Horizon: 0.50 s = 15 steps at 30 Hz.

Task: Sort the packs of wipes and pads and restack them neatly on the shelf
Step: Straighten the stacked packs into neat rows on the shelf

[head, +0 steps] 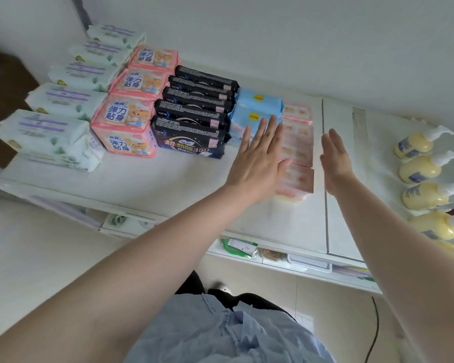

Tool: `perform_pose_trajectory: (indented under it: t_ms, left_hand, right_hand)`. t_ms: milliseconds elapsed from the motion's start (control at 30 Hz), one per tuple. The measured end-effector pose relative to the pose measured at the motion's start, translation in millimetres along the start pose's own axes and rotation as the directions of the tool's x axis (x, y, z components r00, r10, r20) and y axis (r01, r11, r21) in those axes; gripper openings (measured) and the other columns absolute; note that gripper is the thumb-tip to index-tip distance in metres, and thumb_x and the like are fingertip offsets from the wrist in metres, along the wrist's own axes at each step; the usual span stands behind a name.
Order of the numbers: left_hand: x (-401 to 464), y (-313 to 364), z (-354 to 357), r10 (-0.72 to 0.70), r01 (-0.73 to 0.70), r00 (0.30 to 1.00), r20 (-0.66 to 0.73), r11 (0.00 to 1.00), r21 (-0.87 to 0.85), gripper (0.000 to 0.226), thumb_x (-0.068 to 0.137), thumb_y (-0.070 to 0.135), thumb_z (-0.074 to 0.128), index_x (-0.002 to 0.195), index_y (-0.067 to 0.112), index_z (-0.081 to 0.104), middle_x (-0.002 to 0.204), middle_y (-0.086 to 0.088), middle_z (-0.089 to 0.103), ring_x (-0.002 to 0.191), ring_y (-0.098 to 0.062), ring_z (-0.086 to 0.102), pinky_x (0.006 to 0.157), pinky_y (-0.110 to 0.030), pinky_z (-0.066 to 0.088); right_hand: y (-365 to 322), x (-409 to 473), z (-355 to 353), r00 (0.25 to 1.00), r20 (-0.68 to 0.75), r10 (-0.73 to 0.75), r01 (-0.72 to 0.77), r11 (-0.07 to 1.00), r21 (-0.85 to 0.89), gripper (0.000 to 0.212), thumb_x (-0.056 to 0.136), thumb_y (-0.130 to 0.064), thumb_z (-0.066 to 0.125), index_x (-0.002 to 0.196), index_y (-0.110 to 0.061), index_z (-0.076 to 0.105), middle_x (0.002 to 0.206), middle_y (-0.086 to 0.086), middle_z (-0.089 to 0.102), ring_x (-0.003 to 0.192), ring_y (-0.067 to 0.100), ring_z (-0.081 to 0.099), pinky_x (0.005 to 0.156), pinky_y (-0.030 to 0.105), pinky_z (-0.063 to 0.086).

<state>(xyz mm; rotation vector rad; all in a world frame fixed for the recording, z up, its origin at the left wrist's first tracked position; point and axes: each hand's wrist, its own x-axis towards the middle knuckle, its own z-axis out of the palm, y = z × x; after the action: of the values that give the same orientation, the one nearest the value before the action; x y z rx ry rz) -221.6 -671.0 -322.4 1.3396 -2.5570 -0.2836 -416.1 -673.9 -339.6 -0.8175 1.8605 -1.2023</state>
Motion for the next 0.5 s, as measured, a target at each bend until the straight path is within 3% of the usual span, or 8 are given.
perform_pose_trajectory:
  t_ms: [67,133,233,300,400,500]
  left_hand:
    - [-10.1,-30.2,-17.7,-0.065,0.065,0.993,-0.100,0.998,-0.001,0.072,0.097,0.049,0.016,0.153,0.006,0.003,0.161,-0.013,-0.006,0.149,-0.025,-0.007,0.121,-0.045,-0.002]
    - [-24.2,-71.0,-35.5,-0.146,0.156,0.971,-0.189,0.987,0.042,0.082,0.091,0.057,0.016,0.152,0.005,0.004,0.160,-0.015,-0.004,0.149,-0.028,-0.005,0.120,-0.048,0.000]
    - [-45.9,-139.0,-52.1,-0.237,0.258,0.959,-0.154,0.956,0.137,0.103,0.082,0.072,0.026,0.152,0.003,-0.004,0.159,-0.017,-0.011,0.148,-0.031,-0.010,0.118,-0.051,-0.004]
    - [-53.8,-172.3,-59.6,-0.208,0.214,0.977,-0.051,0.941,0.261,0.114,0.078,0.076,0.040,0.151,0.005,-0.011,0.158,-0.018,-0.017,0.146,-0.032,-0.017,0.116,-0.054,-0.007]
    - [-48.4,-194.3,-61.7,-0.087,0.060,0.996,0.037,0.884,0.464,0.122,0.074,0.077,0.051,0.151,0.005,-0.011,0.158,-0.019,-0.016,0.146,-0.034,-0.016,0.117,-0.057,-0.007]
    - [-34.3,-196.4,-55.5,-0.053,0.022,0.998,0.044,0.852,0.524,0.125,0.071,0.079,0.051,0.151,0.004,-0.009,0.158,-0.020,-0.012,0.147,-0.036,-0.012,0.116,-0.058,-0.003]
  right_hand:
    - [-25.4,0.9,6.4,0.996,-0.007,-0.093,0.092,0.993,-0.068,0.052,0.104,-0.032,0.039,0.153,-0.023,0.025,0.157,-0.007,0.028,0.142,0.010,0.029,0.107,0.019,0.021]
    - [-55.1,1.1,31.3,0.976,0.041,-0.214,0.218,0.964,-0.150,0.053,0.103,-0.029,0.041,0.153,-0.019,0.025,0.158,-0.004,0.027,0.143,0.010,0.027,0.113,0.019,0.019]
    - [-91.4,5.8,94.8,0.913,0.230,-0.337,0.391,0.884,-0.255,0.051,0.103,-0.030,0.043,0.151,-0.022,0.029,0.156,-0.003,0.031,0.142,0.009,0.029,0.116,0.030,0.026]
    - [-111.9,6.4,142.8,0.870,0.362,-0.334,0.460,0.814,-0.354,0.050,0.102,-0.033,0.044,0.149,-0.025,0.032,0.155,-0.005,0.033,0.140,0.011,0.033,0.106,0.031,0.037]
    - [-133.3,21.1,200.5,0.835,0.477,-0.276,0.516,0.693,-0.503,0.051,0.100,-0.041,0.046,0.148,-0.028,0.034,0.152,-0.002,0.038,0.133,0.023,0.044,0.096,0.027,0.041]
    - [-145.2,43.8,233.2,0.833,0.519,-0.191,0.527,0.562,-0.638,0.053,0.100,-0.045,0.044,0.148,-0.026,0.034,0.152,0.004,0.039,0.132,0.028,0.044,0.108,0.034,0.036]
